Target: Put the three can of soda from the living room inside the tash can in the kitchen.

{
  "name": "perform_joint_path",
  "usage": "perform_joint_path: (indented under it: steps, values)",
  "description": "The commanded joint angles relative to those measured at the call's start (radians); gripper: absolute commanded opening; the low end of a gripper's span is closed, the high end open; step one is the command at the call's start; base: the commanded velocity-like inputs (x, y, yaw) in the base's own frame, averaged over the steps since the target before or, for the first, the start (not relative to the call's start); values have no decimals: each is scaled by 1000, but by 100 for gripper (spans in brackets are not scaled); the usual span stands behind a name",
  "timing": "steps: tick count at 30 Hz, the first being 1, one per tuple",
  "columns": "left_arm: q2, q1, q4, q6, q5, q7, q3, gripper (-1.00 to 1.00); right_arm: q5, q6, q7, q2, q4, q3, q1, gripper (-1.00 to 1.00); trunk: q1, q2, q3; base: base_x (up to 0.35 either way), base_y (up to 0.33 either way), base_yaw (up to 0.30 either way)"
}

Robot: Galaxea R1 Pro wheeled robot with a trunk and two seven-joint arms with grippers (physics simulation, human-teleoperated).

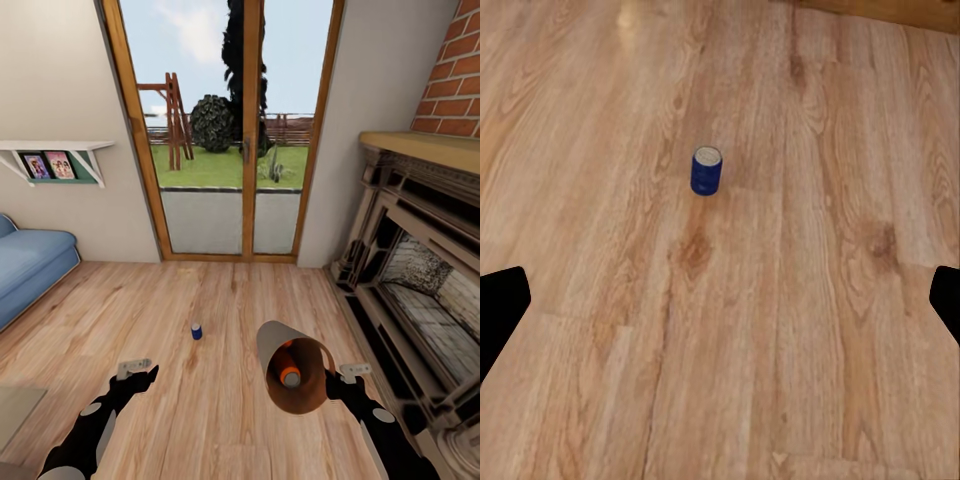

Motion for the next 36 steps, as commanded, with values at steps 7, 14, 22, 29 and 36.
perform_joint_path:
  steps: [7,14,22,29,36]
  values:
    - [0,0,0,0,0,0,0,100,-8,0,6,1,-2,-1,-1,-100,0,0,1,327,0,0]
    - [0,0,0,0,0,0,0,100,-8,1,6,1,-2,0,-1,-100,0,0,1,327,0,0]
    - [0,0,0,0,0,0,0,100,-8,1,6,1,-2,1,-1,-100,0,0,1,327,0,0]
    - [0,0,0,0,0,0,0,100,-8,0,6,1,-2,2,-1,-100,0,0,1,327,7,0]
    - [0,1,1,0,0,1,0,100,-8,1,6,1,-2,4,0,-100,0,0,1,327,70,0]
